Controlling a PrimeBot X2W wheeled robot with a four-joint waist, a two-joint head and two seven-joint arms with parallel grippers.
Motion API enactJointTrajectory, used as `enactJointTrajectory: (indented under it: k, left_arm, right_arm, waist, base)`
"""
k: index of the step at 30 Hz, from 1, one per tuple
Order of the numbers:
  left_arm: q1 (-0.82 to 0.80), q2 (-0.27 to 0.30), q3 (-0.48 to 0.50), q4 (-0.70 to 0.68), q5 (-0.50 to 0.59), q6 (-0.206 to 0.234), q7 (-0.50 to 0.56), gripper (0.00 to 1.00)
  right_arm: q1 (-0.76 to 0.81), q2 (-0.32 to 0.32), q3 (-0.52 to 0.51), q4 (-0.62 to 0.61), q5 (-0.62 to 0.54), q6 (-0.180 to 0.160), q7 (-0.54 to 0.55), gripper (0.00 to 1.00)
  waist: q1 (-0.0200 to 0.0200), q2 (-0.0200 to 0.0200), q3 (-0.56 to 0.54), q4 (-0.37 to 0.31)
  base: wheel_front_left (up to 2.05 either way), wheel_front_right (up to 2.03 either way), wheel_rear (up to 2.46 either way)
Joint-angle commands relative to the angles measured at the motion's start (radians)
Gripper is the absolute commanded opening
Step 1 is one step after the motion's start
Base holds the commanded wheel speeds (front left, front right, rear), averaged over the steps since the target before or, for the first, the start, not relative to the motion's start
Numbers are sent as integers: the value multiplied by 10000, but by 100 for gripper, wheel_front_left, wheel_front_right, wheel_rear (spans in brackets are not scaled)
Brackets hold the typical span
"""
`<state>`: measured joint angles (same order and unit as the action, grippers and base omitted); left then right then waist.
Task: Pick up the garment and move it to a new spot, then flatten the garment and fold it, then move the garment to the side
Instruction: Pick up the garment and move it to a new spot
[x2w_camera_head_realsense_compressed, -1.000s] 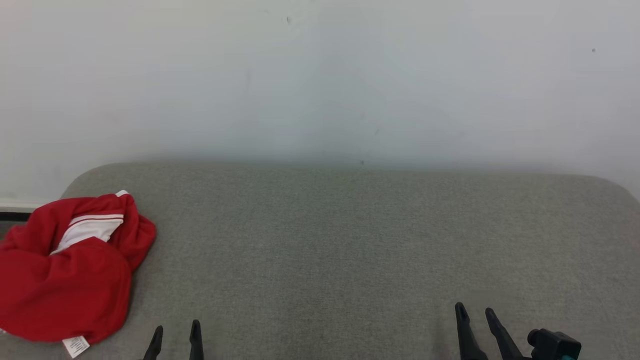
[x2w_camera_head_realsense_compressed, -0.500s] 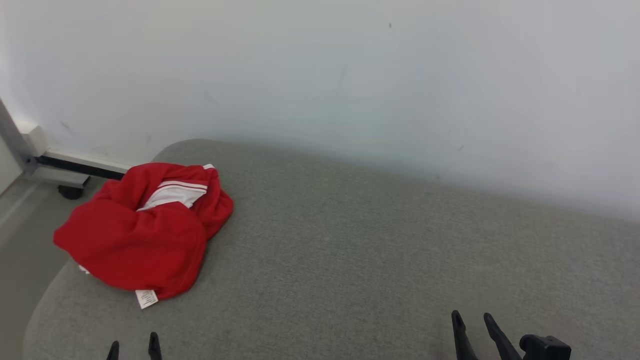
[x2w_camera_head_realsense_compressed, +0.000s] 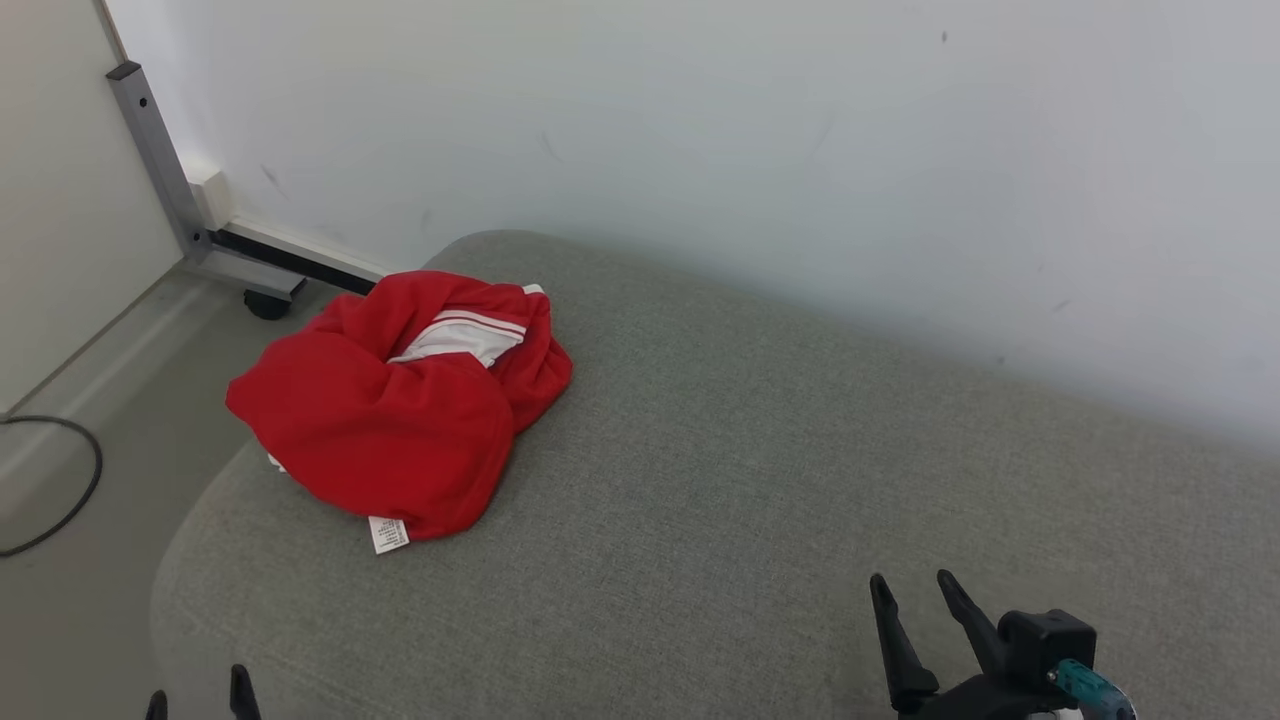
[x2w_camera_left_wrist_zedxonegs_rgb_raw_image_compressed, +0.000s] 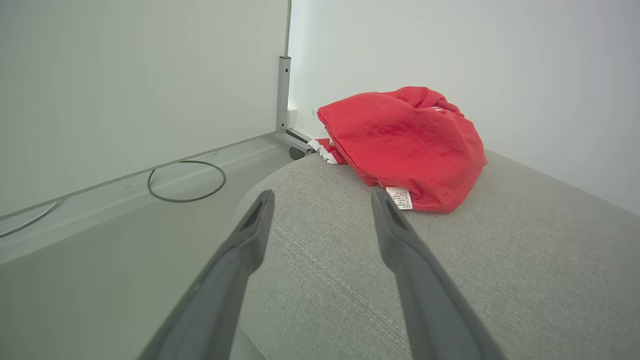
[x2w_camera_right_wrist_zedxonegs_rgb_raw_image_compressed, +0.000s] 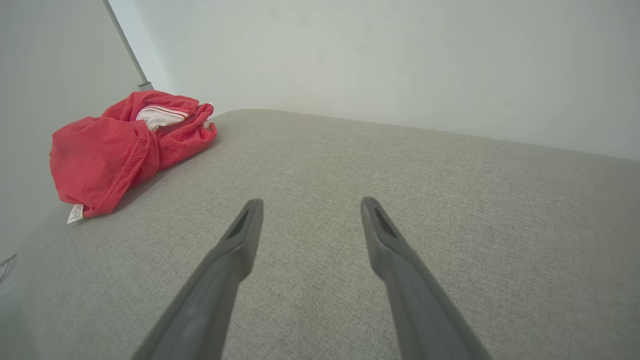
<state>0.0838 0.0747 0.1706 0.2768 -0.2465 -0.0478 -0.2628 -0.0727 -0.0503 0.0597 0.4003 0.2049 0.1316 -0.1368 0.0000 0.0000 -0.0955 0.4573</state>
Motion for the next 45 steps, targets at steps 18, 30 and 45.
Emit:
enactJointTrajectory:
  k: [18,30,45]
  left_arm:
    - [-396,-169,-34,236,434,-227,-42,100]
    - [-4314,367,-1433,3176,1543,-267,1061,100]
    - [-7853,1319,-423,6286,144,-327,2971,100]
  right_arm:
    - [-296,1,310,325,220,-17,-9,100]
    - [421,-2,-27,-407,-190,-17,439,100]
    - [703,-3,25,-3421,-1385,-19,2055,100]
  waist:
    - [0,0,343,275]
    - [0,0,990,53]
    - [0,0,3184,-2004]
  base:
    - [0,0,0]
    - [0,0,0]
    - [0,0,0]
